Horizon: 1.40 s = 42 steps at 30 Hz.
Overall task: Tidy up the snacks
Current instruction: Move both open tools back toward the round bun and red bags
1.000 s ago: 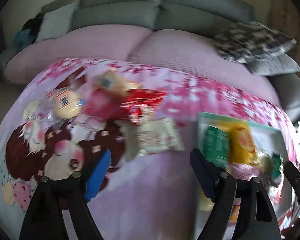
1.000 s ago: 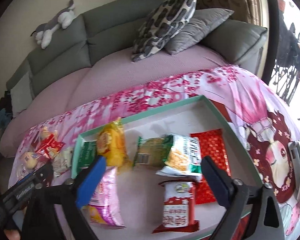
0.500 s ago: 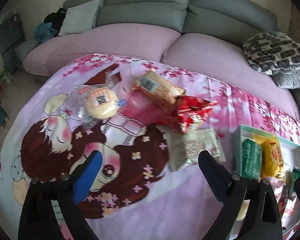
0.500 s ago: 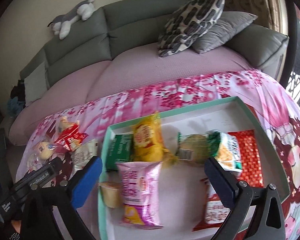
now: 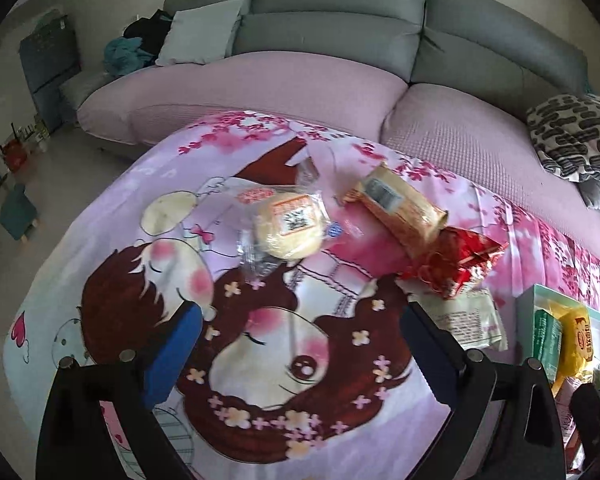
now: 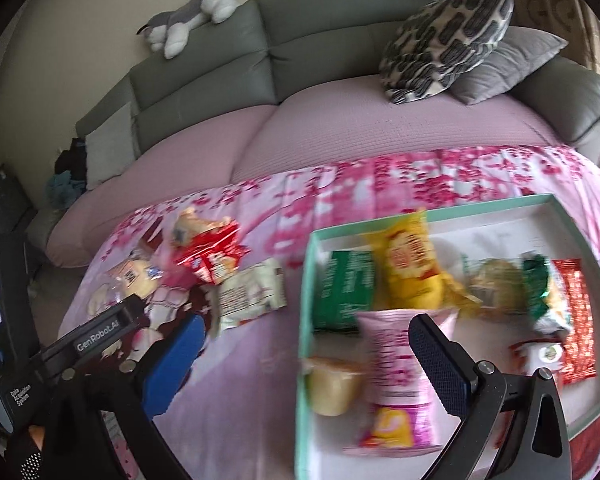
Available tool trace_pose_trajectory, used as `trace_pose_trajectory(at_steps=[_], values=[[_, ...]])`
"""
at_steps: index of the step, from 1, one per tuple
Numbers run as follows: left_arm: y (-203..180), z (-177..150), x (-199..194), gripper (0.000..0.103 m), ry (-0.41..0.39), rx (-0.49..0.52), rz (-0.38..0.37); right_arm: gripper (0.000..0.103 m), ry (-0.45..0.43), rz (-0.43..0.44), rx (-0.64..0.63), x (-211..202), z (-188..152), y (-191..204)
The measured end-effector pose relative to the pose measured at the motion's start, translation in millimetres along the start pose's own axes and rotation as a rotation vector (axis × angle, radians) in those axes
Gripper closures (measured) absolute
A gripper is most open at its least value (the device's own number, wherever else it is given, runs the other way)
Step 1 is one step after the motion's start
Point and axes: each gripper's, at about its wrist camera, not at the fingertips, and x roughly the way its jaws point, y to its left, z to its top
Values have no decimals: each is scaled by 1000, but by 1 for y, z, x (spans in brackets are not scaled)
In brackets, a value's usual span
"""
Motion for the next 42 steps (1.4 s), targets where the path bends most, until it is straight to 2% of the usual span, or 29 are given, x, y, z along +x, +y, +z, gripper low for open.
trace_pose_trajectory(at_steps=[9,16,30,38,42], values=[[36,8,5,4,6,-44,43,0,46,47,-20,21,-10,35],[50,12,9,4,19,-61,47,0,74,65,-41,35,-16,50],[46,21,27,4,55,-12,-73,1,3,51,-35,45,-8,53],[50,37,47,4,89,-75,-150,7,-4,49,-82,63,8,69],[47,46,63,4,105,-93,-152,11,-5,39,-96,76,15,75]])
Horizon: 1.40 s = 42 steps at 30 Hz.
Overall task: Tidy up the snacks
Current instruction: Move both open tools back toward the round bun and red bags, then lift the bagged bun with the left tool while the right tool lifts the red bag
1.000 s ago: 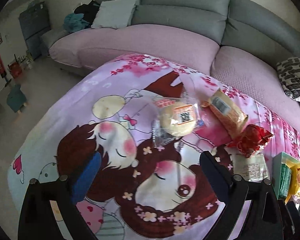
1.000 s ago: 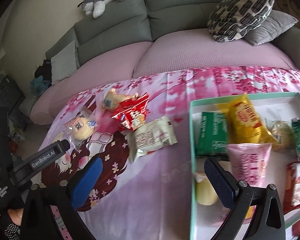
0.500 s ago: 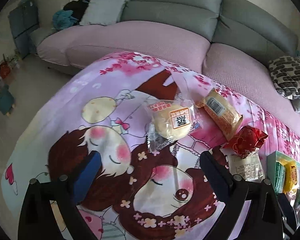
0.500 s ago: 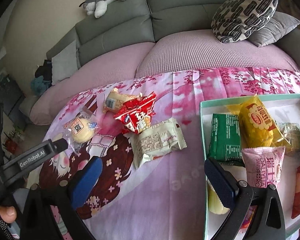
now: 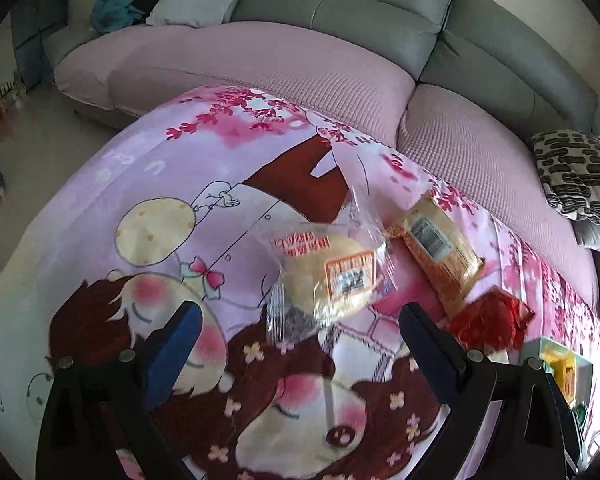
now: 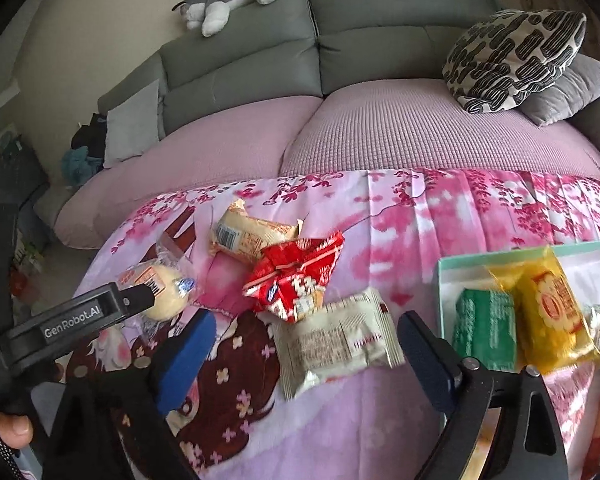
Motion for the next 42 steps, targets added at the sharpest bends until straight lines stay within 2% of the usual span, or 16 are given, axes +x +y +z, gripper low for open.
trace_pose_trajectory(at_steps=[9,15,18,20,21,24,33,42], values=[[-4,14,25,4,0,-16,-31,20,29,-1,1,41,8,4],[-6,17,34,6,-9,-21,-34,35,31,-14,-1,54,9,1],[-4,18,36,20,-13,-27,-40,44,23,-3,1,53,9,1],[-3,19,36,24,-15,-35,-51,48,19,3,1,52,10,2],[-2,19,35,29,-17,-36,-60,53,18,6,-2,52,10,3],[-4,18,32,36,-28,-27,-56,56,13,1,-13,49,10,5],[4,17,19,41,-34,-59,-65,57,10,14,-11,33,11,7],[-13,8,-16,41,-55,-19,-110,57,-40,-2,12,-18,13,2]])
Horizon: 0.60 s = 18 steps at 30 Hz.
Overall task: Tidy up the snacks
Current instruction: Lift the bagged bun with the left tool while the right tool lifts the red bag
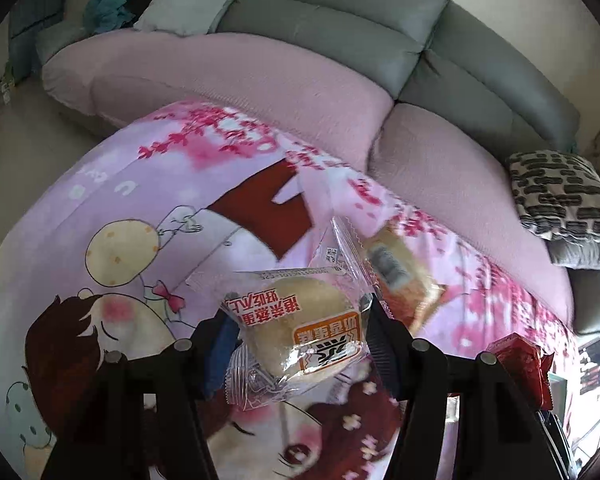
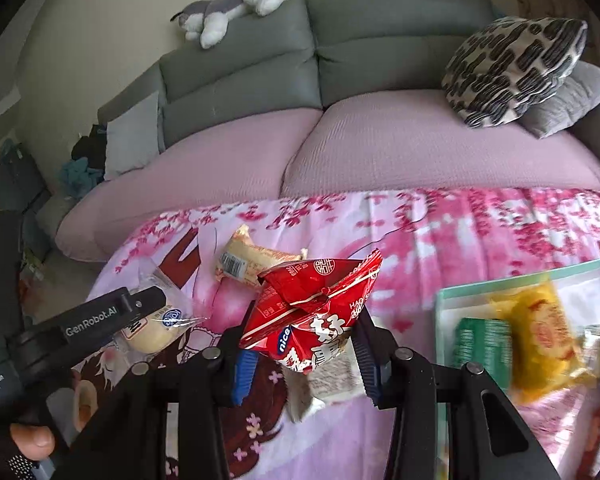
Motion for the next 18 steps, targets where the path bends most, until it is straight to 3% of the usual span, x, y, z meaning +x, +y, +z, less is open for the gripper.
trace_pose_trajectory(at_steps=[18], values=[[-107,-53,-25,41,35,197,-108,57,-92,-113,221,-81,-1,-111]])
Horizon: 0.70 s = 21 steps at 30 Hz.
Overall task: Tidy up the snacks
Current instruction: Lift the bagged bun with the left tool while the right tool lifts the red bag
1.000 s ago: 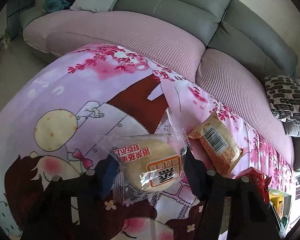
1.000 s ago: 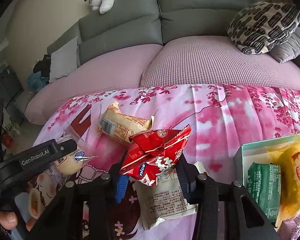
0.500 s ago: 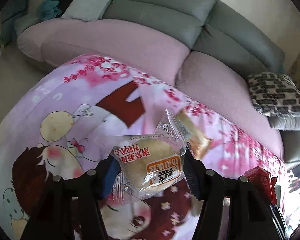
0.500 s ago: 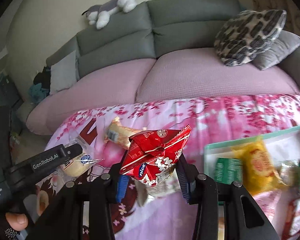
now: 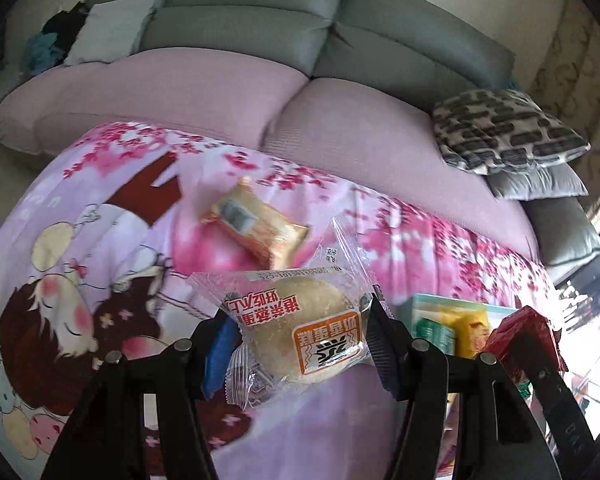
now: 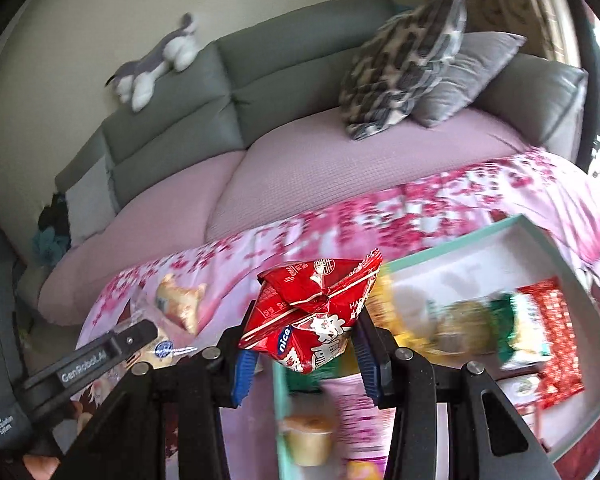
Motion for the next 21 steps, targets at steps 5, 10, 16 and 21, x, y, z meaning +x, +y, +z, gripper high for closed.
trace_pose_trajectory(at_steps=[5,10,16,21], values=[[-36,-4,0,41,6,50,-29,57,-32,-36,66,-11,10,-37],[-69,-9,-1,41,7,101,-58,57,-59,-67,117,-20,17,-67],[-105,-16,-2,41,18,164,-86,57,-85,-103,188,-32,20,-103],[-132,-21,-2,41,25,213,-116,57,-100,-154,251,-40,18,-134]])
